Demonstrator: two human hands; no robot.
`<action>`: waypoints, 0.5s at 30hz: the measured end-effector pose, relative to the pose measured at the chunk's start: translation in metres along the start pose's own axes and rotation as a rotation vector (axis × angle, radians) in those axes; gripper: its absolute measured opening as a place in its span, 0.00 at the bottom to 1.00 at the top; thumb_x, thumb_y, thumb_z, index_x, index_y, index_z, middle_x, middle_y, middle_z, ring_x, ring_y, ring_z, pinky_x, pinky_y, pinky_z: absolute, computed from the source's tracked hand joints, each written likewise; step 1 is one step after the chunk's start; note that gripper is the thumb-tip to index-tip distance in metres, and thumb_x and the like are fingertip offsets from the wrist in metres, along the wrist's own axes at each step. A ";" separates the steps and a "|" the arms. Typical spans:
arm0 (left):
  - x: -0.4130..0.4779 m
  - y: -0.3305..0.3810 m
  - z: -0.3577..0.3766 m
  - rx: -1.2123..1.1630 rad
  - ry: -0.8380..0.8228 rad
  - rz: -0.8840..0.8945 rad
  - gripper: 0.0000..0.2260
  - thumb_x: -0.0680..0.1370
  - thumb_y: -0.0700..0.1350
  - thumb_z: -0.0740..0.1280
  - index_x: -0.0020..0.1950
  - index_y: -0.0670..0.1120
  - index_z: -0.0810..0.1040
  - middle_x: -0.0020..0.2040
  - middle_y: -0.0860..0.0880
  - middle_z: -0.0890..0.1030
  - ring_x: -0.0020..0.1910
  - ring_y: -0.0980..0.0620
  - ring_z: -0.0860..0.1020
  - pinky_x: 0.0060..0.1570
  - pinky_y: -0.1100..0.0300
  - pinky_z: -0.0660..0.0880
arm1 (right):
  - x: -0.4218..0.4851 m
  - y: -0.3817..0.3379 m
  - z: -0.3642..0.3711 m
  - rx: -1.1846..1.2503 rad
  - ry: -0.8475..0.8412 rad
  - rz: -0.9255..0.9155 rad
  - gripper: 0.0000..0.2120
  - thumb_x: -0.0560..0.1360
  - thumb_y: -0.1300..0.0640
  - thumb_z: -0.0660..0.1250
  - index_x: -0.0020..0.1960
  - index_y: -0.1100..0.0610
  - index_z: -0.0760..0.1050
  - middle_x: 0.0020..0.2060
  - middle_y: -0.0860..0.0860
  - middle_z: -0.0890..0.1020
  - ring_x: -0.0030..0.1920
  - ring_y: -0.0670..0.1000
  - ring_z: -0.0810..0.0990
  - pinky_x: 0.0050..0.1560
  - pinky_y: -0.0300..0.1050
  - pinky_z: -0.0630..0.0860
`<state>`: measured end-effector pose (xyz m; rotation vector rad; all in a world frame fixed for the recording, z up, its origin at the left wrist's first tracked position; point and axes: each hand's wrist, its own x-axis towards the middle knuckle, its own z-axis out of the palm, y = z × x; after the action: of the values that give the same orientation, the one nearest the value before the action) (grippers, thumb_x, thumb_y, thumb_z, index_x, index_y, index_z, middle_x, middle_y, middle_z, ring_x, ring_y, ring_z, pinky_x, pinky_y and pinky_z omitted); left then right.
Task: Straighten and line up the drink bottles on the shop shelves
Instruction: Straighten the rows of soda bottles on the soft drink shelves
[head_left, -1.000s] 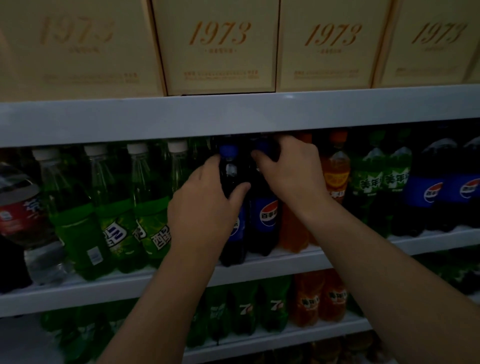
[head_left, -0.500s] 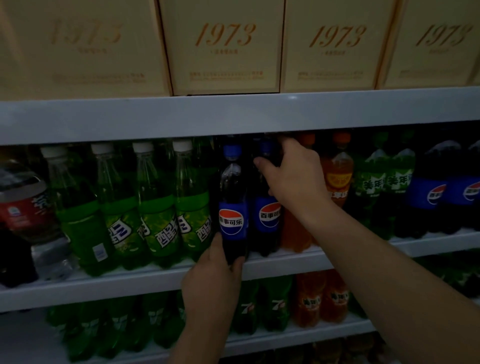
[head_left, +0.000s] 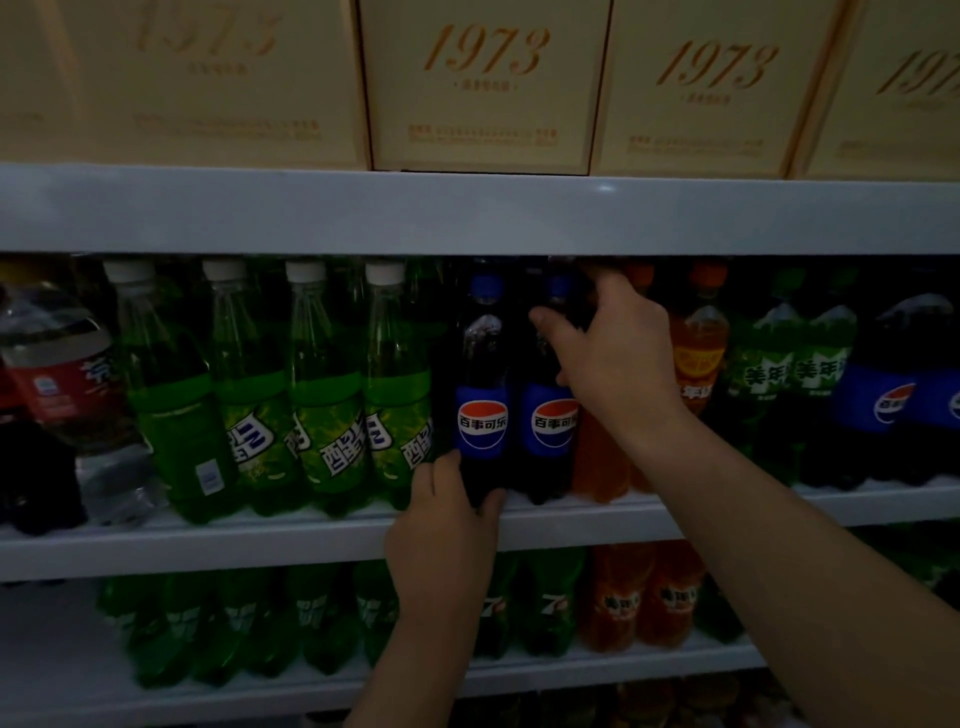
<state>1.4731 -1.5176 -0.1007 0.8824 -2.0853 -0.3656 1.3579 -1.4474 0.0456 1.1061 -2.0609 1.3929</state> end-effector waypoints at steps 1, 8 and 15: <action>-0.001 -0.001 0.000 -0.014 0.006 -0.001 0.25 0.65 0.51 0.79 0.57 0.41 0.78 0.48 0.44 0.81 0.35 0.45 0.80 0.27 0.56 0.74 | 0.000 0.000 0.000 -0.002 -0.007 -0.002 0.19 0.73 0.50 0.70 0.61 0.54 0.72 0.52 0.52 0.81 0.43 0.55 0.82 0.45 0.54 0.80; -0.011 -0.017 -0.008 -0.071 0.119 0.140 0.18 0.65 0.46 0.79 0.51 0.43 0.81 0.41 0.48 0.82 0.34 0.53 0.79 0.32 0.66 0.70 | -0.030 -0.004 0.009 -0.076 0.213 -0.192 0.17 0.74 0.60 0.67 0.63 0.62 0.72 0.55 0.55 0.77 0.55 0.49 0.74 0.57 0.33 0.68; 0.009 -0.065 -0.062 -0.126 0.309 -0.118 0.11 0.70 0.43 0.75 0.50 0.45 0.80 0.41 0.51 0.78 0.38 0.57 0.72 0.39 0.64 0.65 | -0.044 -0.052 0.057 0.152 -0.026 -0.271 0.20 0.75 0.56 0.67 0.64 0.63 0.73 0.56 0.56 0.78 0.46 0.47 0.76 0.51 0.38 0.72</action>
<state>1.5477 -1.5679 -0.0918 0.9256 -1.7147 -0.3913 1.4307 -1.4913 0.0206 1.4134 -1.7647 1.4203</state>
